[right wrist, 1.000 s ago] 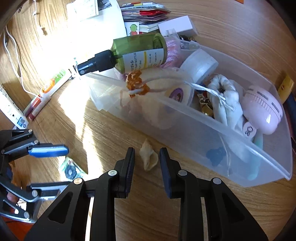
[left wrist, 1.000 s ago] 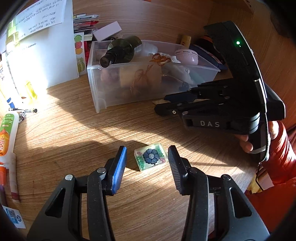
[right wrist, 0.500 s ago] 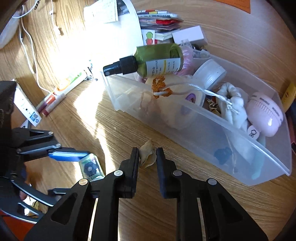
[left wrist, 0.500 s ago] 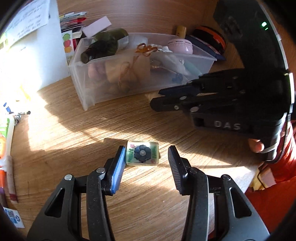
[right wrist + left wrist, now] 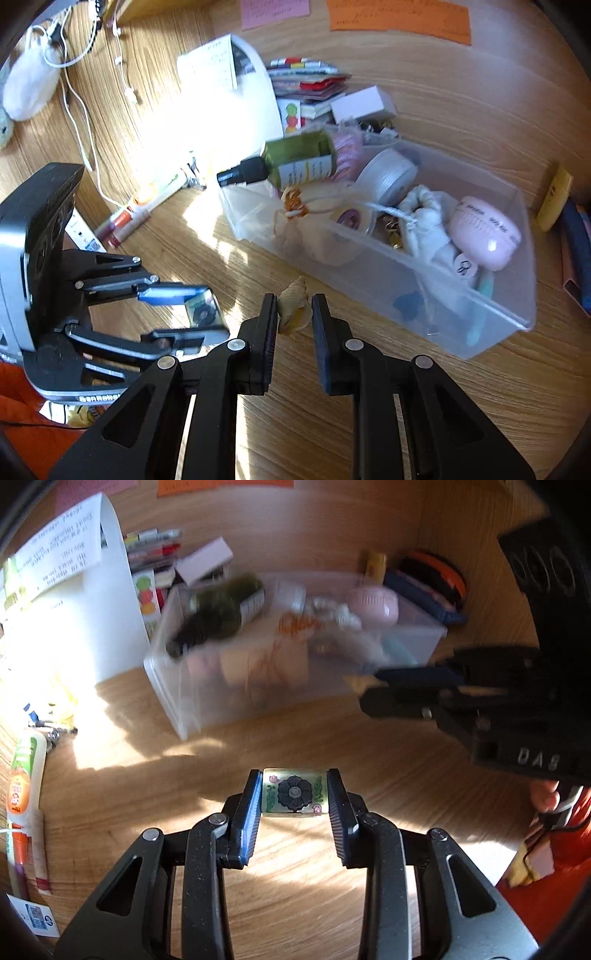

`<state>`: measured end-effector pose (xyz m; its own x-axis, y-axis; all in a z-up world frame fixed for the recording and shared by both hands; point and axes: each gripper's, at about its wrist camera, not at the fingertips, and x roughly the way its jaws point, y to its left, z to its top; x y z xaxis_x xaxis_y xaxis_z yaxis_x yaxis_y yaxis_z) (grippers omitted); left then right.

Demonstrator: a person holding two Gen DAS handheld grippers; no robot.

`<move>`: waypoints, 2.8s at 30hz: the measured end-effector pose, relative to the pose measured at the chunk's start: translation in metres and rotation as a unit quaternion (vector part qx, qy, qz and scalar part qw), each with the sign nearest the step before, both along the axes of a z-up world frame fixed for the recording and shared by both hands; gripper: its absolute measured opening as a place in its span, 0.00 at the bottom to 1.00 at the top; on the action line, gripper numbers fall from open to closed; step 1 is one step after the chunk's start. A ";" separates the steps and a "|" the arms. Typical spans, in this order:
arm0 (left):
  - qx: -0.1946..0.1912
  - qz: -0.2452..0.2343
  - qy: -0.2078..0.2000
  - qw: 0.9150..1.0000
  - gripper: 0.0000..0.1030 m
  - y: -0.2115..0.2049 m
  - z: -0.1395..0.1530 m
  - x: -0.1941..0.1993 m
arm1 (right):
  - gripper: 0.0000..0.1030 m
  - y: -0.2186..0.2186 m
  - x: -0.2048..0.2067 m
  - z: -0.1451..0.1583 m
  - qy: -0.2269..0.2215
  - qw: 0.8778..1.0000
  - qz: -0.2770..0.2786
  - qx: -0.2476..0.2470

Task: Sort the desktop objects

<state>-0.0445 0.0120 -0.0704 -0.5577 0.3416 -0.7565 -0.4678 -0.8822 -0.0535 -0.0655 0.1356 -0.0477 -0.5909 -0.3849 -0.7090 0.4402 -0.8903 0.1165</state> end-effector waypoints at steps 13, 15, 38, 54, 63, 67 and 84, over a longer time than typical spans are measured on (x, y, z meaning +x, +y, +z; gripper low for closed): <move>0.051 0.006 0.063 0.997 0.32 0.021 0.056 -0.023 | 0.16 0.042 0.007 0.036 0.054 0.998 -0.031 -0.023; 0.052 0.004 0.070 0.996 0.32 0.026 0.062 -0.029 | 0.16 0.050 0.004 0.039 0.058 0.997 -0.040 -0.023; 0.080 -0.008 0.032 0.996 0.32 0.064 0.057 -0.094 | 0.17 0.072 -0.046 0.033 0.052 0.996 -0.066 -0.021; 0.072 -0.022 0.006 0.997 0.32 0.074 0.033 -0.103 | 0.17 0.079 -0.050 0.012 0.033 0.997 -0.075 -0.015; 0.073 -0.025 0.009 0.997 0.32 0.073 0.037 -0.101 | 0.17 0.076 -0.046 0.012 0.039 0.996 -0.075 -0.003; 0.077 -0.025 0.013 0.997 0.32 0.071 0.040 -0.100 | 0.22 0.073 -0.044 0.013 0.039 0.997 -0.069 -0.002; 0.083 0.025 0.067 0.994 0.66 0.046 0.066 -0.091 | 0.61 0.072 -0.018 0.036 0.096 0.991 -0.089 0.017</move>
<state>-0.1360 0.0581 -0.0045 -0.6685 0.4256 -0.6099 -0.4368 -0.8884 -0.1411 -0.0832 0.2073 -0.0121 -0.7728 -0.2407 -0.5873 0.2871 -0.9578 0.0148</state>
